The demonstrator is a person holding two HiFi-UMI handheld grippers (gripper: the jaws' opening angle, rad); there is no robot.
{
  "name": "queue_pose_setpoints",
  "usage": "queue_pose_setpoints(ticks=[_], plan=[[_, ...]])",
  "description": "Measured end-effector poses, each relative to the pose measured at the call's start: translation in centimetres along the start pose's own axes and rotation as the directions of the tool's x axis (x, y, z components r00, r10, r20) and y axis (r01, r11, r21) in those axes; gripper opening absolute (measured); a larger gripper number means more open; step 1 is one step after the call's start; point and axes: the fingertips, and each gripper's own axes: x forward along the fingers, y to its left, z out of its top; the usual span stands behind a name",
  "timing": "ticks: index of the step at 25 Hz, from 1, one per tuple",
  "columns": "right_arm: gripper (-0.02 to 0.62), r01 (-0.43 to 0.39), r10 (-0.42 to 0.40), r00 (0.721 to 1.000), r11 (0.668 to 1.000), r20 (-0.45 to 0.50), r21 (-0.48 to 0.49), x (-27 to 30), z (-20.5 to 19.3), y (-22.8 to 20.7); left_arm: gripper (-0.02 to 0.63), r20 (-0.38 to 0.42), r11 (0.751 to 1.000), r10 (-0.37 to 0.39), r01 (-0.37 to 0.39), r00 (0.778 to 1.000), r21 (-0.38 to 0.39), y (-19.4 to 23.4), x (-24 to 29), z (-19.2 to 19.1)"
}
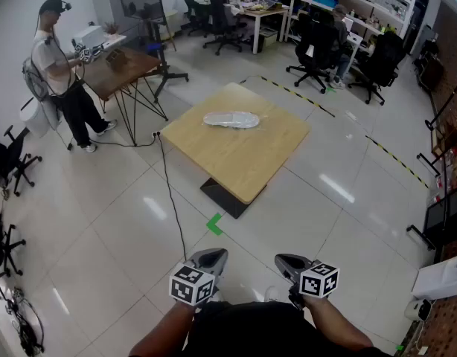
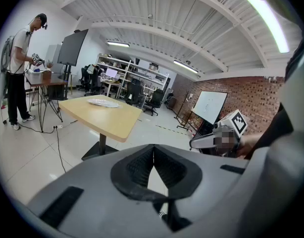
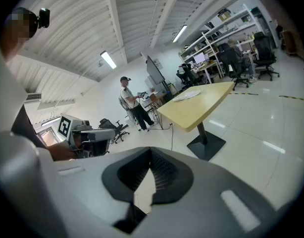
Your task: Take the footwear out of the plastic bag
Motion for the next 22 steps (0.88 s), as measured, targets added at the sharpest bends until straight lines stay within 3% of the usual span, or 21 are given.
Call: queue_pose_setpoints(ticks=[6,13,18,22], plan=[[0.003,0.025,-0.025,1.0,1.0,0.002,-0.01,1.5,-0.2,1.5,0.008,0.003,1.0,-0.013,0.013,1.0,-0.002,2.1,-1.4,-0.4],[0.003,0.088,-0.09,0.996,0.995,-0.028,-0.05,4.4,-1.9,4.5,0.008,0.001,0.996,-0.093,0.093,0.996,0.007,4.9,-3.2,-1.2],[0.003,0.084,-0.09,0.992,0.994,-0.09,-0.067,6.3,-2.0,5.0,0.008,-0.008,0.996,-0.084,0.084,0.996,-0.03,7.9,-2.8,-1.2],[0.003,0.084,-0.088,0.993,0.995,-0.076,-0.052,7.3,-0.9,3.6,0.008,-0.026,0.996,-0.077,0.076,0.997,-0.035,9.3,-1.3,-1.1]])
